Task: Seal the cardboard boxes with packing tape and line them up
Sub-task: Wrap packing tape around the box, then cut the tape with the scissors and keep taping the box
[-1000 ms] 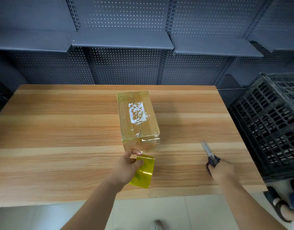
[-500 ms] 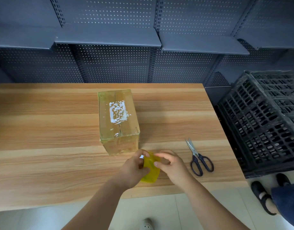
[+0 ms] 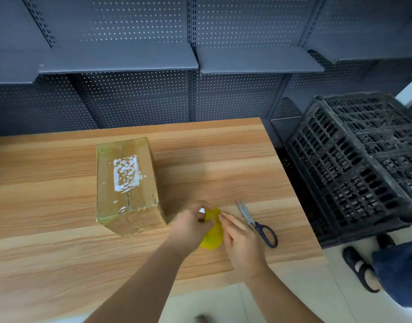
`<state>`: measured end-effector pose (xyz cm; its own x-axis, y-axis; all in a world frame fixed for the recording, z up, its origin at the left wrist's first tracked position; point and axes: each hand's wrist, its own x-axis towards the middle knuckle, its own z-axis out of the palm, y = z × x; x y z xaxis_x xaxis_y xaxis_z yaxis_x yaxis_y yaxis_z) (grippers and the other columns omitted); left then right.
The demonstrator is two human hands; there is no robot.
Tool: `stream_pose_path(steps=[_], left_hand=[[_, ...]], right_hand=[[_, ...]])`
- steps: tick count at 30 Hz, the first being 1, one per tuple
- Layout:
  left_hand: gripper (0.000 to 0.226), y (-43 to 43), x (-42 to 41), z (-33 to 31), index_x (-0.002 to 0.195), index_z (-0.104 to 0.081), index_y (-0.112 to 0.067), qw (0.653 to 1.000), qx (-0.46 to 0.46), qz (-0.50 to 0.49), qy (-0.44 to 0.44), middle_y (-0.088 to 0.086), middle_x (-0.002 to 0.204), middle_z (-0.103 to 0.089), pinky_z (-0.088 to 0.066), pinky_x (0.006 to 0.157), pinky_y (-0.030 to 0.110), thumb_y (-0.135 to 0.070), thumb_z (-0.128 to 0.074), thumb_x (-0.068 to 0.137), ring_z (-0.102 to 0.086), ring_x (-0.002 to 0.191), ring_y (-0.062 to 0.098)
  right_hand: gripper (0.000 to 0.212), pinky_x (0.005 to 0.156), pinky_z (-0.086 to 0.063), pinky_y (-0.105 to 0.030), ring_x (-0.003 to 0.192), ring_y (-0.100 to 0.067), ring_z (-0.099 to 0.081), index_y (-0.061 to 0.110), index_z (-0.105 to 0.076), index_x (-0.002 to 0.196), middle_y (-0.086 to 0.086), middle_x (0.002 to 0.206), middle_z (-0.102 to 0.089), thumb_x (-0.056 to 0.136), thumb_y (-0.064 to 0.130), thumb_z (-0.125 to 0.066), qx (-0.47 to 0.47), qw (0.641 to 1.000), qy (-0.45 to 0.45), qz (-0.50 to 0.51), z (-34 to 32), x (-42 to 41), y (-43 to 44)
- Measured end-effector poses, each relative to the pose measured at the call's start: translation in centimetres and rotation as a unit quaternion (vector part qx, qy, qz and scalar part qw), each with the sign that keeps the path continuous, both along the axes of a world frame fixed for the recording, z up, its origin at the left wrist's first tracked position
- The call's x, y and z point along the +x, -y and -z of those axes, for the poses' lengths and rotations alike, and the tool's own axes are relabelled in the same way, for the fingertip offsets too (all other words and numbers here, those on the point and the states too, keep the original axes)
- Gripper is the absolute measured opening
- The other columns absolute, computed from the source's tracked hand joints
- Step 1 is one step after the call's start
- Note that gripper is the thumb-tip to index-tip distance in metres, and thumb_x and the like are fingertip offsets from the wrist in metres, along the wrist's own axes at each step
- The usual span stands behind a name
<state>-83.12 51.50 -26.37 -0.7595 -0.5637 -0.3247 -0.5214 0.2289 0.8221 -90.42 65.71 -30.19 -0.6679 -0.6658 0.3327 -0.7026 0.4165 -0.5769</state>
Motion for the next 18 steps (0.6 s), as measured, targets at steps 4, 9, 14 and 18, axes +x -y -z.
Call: stream_pose_path(steps=[4,9,14,18], left_hand=[[0.038,0.1,-3.2,1.3,0.129,-0.055,-0.027,0.961,-0.206,0.163,0.088,0.008,0.113,-0.064,-0.049,0.083,0.029,-0.021,-0.055,0.092,-0.060,0.105,0.028],[0.042,0.9,-7.1,2.9,0.142,-0.042,-0.019,0.882,-0.306,0.296,0.200,0.015,0.128,-0.055,-0.050,0.082,0.037,-0.018,-0.044,0.100,-0.057,0.111,0.034],[0.054,0.4,-5.9,3.4,0.150,-0.027,-0.029,0.868,-0.355,0.293,0.187,0.005,0.147,-0.040,-0.030,0.109,0.039,-0.035,-0.047,0.100,-0.033,0.136,0.029],[0.049,-0.1,0.6,3.1,0.137,-0.052,-0.022,0.920,-0.340,0.192,0.005,0.001,0.132,-0.057,-0.044,0.101,0.037,-0.018,-0.053,0.088,-0.050,0.123,0.026]], right_hand=[[0.068,0.112,-0.032,-0.027,0.147,-0.015,-0.025,0.021,0.000,0.157,0.004,0.164,-0.011,0.102,0.041,-0.037,0.255,0.959,0.117,-0.037,2.5,0.3,-2.3],[0.071,0.109,-0.038,-0.025,0.142,-0.014,-0.035,0.021,-0.014,0.156,0.005,0.159,-0.027,0.097,0.046,-0.044,0.201,0.957,0.206,0.042,4.2,-0.3,-6.0],[0.034,0.092,-0.054,-0.036,0.109,-0.009,-0.061,0.018,-0.063,0.126,0.020,0.115,-0.060,0.094,0.009,-0.060,0.020,0.966,0.225,0.129,2.0,-2.0,-4.6],[0.017,0.086,-0.048,-0.016,0.094,0.012,-0.059,0.033,-0.064,0.104,0.018,0.104,-0.068,0.097,0.019,-0.058,-0.062,0.933,0.321,0.151,-1.9,-2.0,1.2]])
